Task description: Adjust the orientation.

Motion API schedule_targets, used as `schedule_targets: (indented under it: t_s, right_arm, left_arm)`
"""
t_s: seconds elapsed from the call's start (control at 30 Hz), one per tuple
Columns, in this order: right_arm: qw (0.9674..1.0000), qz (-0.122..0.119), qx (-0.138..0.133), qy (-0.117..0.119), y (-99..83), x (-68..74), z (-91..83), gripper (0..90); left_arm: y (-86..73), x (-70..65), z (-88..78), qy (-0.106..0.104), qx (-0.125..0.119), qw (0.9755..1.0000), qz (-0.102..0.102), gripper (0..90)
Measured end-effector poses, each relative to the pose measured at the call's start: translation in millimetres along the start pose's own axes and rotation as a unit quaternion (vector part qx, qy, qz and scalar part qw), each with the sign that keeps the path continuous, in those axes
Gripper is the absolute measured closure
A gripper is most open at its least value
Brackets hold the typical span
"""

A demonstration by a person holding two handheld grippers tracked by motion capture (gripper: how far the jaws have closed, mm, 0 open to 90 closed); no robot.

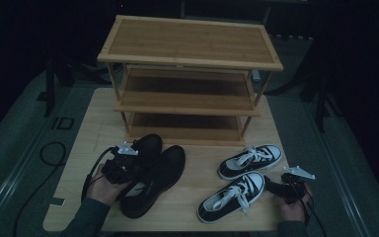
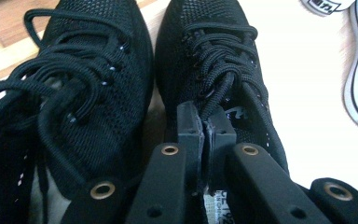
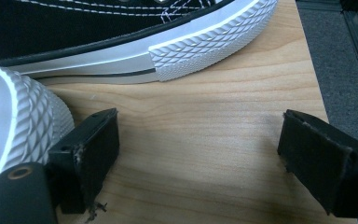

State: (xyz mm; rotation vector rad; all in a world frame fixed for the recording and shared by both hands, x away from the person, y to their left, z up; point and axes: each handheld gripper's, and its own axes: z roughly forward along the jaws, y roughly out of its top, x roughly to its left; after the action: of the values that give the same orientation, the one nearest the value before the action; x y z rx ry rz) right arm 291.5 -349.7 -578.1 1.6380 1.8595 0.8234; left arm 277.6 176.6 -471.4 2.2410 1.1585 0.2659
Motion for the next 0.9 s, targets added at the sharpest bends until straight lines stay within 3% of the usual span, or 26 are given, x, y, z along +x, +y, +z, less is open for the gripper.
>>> schedule_targets:
  t_s: [0.37,0.53,0.77,0.9]
  right_arm:
    - [1.0000,0.000,0.000,0.000,0.0,0.0,0.0,12.4]
    - [1.0000,-0.002,-0.001,-0.001,0.1,-0.4,0.1,12.4]
    - [1.0000,-0.002,-0.001,-0.001,0.1,-0.3,0.0,12.4]
    - [1.0000,-0.002,-0.001,-0.001,0.1,-0.3,0.1,12.4]
  left_arm:
    - [-3.3,1.6,-2.7,0.007,-0.001,1.0000,0.007,86.5]
    - [-4.0,2.5,-4.1,-0.002,-0.005,1.0000,0.000,71.4]
    - [-4.1,4.6,-10.0,0.003,-0.020,0.9998,-0.009,57.3]
    - [-4.6,3.2,-13.3,0.016,-0.027,0.9995,-0.002,49.4]
